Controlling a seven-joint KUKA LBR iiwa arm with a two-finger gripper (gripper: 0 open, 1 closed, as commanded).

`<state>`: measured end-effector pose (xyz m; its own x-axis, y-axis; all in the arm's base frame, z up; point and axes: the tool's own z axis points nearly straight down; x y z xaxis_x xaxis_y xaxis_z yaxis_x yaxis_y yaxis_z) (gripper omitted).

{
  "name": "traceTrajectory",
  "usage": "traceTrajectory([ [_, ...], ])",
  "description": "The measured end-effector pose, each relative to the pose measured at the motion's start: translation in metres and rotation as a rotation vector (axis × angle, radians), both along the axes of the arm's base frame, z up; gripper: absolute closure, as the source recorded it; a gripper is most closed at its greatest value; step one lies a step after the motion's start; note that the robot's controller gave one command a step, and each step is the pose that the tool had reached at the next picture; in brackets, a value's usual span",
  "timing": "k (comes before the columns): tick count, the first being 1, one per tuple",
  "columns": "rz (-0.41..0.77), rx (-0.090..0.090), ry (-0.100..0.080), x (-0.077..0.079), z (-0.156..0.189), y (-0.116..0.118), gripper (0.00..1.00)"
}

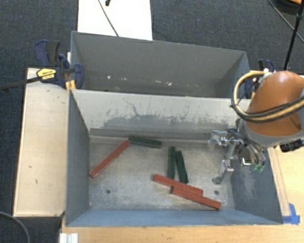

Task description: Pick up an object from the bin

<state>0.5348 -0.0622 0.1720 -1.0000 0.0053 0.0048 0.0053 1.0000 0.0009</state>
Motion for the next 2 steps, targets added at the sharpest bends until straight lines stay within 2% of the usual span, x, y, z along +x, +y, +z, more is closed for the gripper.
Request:
traceTrajectory([
  [1, 0.432, 0.002, -0.003, 0.006, -0.103, -0.034, 0.0],
  [2, 0.788, -0.002, -0.012, 0.055, 0.004, -0.044, 0.0],
])
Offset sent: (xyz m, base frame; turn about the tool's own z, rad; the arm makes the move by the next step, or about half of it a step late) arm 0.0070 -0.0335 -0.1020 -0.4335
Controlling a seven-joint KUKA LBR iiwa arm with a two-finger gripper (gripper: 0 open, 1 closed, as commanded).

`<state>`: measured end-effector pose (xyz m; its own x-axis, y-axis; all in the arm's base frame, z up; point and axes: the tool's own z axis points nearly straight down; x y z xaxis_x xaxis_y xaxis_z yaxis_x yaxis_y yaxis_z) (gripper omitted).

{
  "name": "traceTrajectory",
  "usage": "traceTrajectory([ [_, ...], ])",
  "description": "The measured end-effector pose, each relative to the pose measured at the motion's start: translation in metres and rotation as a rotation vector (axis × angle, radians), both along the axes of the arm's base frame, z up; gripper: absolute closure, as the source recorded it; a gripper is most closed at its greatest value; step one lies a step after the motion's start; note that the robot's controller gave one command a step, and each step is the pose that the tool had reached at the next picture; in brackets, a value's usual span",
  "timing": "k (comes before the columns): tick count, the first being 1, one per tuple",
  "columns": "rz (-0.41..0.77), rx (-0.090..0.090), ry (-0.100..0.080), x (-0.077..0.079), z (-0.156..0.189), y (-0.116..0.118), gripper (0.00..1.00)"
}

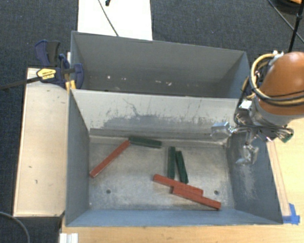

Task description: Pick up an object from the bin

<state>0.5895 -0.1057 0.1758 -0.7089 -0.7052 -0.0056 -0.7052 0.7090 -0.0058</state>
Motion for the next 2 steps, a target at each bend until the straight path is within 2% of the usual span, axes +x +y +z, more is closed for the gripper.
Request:
traceTrajectory([
  [1, 0.462, 0.002, 0.009, -0.016, -0.073, -0.022, 0.0],
  [2, 0.729, -0.003, 0.001, -0.02, -0.014, 0.015, 0.0],
])
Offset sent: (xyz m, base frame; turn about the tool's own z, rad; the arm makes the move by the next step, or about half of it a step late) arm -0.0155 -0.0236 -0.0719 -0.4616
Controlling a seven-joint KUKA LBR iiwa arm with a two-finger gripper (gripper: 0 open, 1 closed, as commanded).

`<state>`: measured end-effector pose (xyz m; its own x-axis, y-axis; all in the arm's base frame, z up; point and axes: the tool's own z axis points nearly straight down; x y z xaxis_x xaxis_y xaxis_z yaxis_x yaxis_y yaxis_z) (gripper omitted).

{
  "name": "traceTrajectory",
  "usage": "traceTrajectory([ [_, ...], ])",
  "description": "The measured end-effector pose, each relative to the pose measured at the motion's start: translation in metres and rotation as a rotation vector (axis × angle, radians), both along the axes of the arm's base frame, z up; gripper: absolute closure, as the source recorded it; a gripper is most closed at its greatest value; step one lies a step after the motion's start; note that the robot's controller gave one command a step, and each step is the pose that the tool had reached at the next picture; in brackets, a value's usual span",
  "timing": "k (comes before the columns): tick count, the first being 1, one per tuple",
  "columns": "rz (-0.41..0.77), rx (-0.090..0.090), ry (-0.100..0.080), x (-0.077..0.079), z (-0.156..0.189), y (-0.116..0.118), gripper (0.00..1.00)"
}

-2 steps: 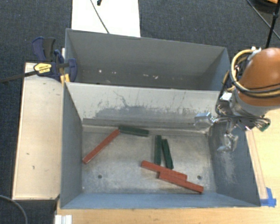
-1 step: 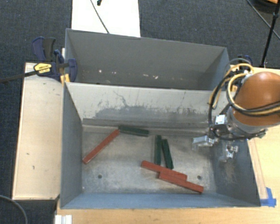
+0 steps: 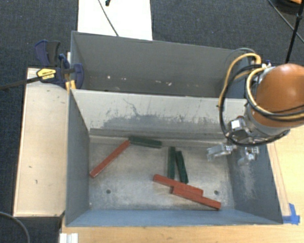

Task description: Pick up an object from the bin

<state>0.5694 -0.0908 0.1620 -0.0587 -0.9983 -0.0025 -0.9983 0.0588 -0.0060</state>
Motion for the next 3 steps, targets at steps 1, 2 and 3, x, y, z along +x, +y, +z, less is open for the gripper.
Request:
traceTrajectory([
  [1, 0.036, 0.001, 0.015, -0.037, -0.092, 0.015, 0.0],
  [2, 0.033, 0.0, 0.006, -0.034, -0.087, 0.013, 1.0],
  [3, 0.006, 0.002, 0.003, -0.049, -0.044, 0.06, 1.0],
])
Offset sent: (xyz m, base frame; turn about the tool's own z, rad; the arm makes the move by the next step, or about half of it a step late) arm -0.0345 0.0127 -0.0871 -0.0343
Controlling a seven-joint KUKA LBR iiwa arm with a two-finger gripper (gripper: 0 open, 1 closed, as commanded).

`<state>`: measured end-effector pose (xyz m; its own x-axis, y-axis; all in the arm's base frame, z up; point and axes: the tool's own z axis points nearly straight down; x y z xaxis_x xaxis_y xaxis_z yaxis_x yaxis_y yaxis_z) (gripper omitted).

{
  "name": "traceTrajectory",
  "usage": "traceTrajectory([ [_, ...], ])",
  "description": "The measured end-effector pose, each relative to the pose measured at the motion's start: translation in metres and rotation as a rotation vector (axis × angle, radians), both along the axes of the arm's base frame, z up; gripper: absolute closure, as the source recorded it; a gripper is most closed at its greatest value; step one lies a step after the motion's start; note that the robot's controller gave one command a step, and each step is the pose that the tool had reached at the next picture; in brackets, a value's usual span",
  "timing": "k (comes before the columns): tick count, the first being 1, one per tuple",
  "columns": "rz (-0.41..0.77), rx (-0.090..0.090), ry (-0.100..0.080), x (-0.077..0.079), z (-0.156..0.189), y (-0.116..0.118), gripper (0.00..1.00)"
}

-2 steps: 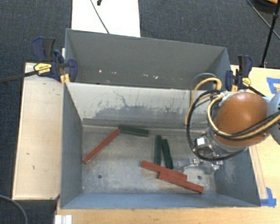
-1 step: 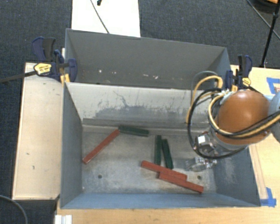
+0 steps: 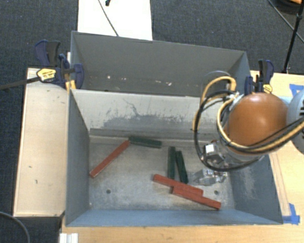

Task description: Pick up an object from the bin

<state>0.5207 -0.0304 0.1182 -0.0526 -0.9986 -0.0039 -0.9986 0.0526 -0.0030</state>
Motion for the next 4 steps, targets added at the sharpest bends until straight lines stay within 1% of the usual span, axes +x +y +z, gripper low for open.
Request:
traceTrajectory([
  [1, -0.04, -0.003, 0.004, -0.028, 0.026, 0.007, 1.0],
  [2, -0.085, 0.001, -0.002, -0.011, 0.053, 0.051, 1.0],
  [3, -0.088, -0.002, 0.002, -0.012, 0.051, 0.048, 0.0],
  [4, -0.034, 0.0, 0.002, 0.063, -0.051, 0.033, 0.0],
])
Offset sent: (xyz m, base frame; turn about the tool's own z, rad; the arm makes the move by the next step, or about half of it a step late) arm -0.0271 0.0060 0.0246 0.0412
